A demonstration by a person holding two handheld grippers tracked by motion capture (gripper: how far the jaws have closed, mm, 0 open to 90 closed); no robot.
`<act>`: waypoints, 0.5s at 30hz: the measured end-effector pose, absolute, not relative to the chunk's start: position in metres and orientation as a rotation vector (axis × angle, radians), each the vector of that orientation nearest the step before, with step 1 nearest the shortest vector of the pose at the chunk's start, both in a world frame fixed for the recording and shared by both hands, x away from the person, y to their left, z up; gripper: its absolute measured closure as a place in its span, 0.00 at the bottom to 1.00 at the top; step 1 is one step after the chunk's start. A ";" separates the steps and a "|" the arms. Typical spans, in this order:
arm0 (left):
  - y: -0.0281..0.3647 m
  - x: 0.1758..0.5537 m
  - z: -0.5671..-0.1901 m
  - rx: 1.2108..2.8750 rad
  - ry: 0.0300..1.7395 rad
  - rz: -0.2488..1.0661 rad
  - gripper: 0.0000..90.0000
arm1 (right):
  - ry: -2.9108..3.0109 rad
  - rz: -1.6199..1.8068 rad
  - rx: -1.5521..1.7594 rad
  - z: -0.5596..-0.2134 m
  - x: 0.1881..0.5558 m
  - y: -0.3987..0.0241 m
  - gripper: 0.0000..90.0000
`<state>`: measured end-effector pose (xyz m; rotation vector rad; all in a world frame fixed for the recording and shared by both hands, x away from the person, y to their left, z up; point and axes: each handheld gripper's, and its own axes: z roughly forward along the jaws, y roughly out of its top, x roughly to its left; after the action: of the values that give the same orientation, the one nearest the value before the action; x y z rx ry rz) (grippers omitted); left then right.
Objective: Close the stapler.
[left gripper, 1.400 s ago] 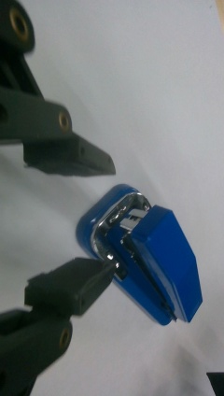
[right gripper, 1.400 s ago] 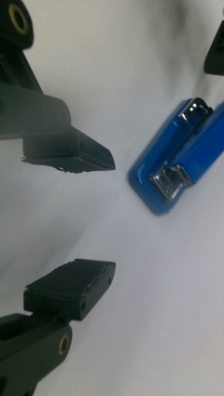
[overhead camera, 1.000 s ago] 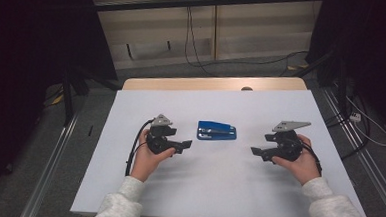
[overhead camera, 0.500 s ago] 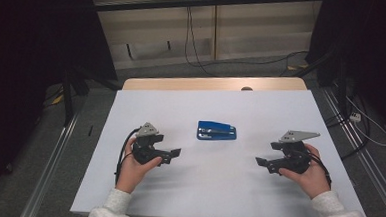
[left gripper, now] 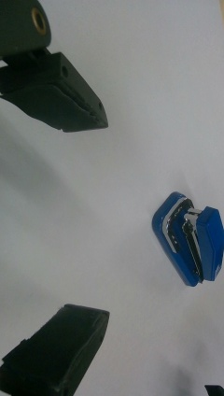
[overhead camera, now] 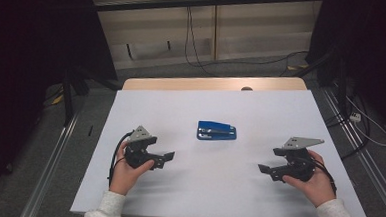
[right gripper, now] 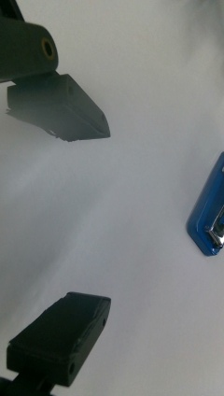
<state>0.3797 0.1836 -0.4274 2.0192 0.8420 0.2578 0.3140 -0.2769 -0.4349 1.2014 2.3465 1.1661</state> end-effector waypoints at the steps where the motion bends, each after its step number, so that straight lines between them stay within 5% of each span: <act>1: 0.185 0.379 -0.427 2.021 0.847 0.258 0.09 | 2.344 1.165 1.199 -0.434 0.313 -0.277 0.17; 15: 0.220 0.361 -0.424 1.984 0.881 0.278 0.09 | 2.359 1.179 1.179 -0.431 0.295 -0.277 0.16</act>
<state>0.3614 0.2199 -0.4243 1.9838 0.8815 0.2780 0.2947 -0.2771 -0.4313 1.1789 2.3592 1.1794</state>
